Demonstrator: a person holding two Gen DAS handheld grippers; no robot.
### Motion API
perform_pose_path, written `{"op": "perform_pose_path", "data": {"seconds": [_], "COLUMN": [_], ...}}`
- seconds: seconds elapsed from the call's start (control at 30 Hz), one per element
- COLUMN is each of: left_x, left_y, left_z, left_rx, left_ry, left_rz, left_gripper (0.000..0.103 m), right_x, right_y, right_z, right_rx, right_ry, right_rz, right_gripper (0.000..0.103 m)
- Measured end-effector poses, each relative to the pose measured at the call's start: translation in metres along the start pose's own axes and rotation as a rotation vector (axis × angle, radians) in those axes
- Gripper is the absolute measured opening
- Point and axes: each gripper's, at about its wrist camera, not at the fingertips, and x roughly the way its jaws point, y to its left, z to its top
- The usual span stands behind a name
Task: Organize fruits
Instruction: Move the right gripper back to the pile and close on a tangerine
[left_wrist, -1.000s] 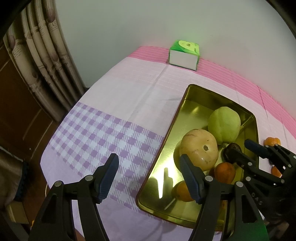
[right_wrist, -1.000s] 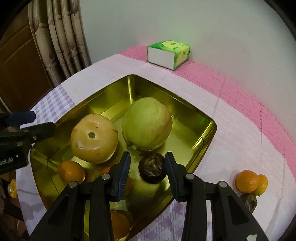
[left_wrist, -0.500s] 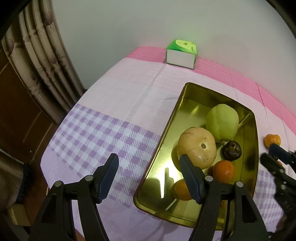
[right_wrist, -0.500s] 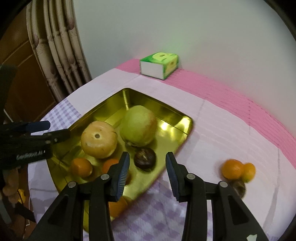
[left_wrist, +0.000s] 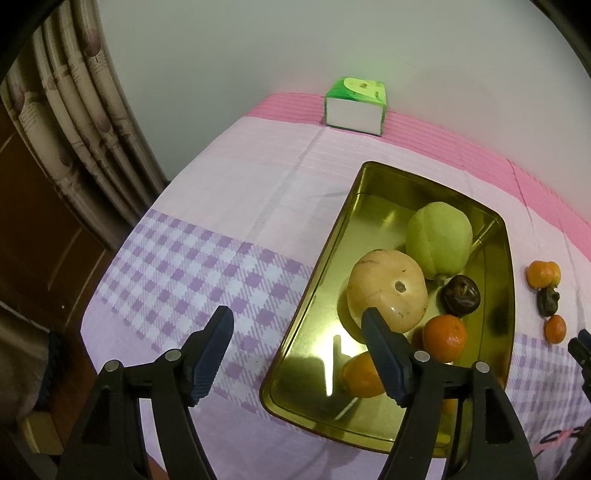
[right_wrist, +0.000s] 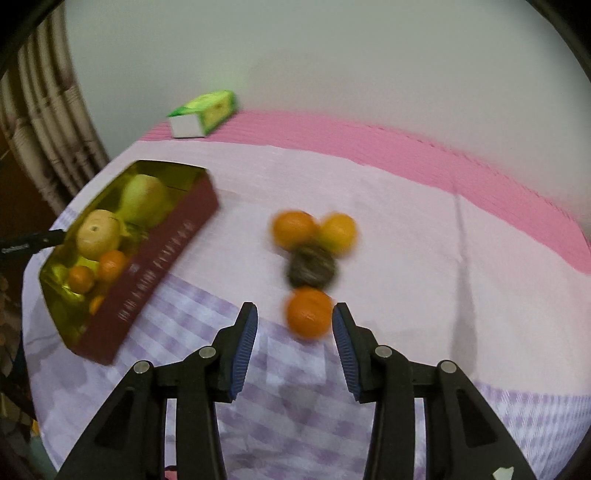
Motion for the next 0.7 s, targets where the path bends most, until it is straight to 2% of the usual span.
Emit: {"op": "perform_pose_path", "data": {"seconds": [0.2,0.7], "left_x": [0.0,-0.003], "left_y": [-0.006,-0.026], "left_z": [-0.002,-0.008], "left_rx": [0.029,0.097], "left_ry": [-0.013,-0.04], "left_rz": [-0.002,-0.014], "left_gripper": [0.073,0.073], "right_x": [0.008,0.039], "right_y": [-0.008,-0.003], "right_z": [-0.012,-0.002], "right_rx": [0.035,0.048], "right_ry": [0.014,0.008], "right_rz": [0.014,0.05], "right_gripper": [0.04,0.041]}}
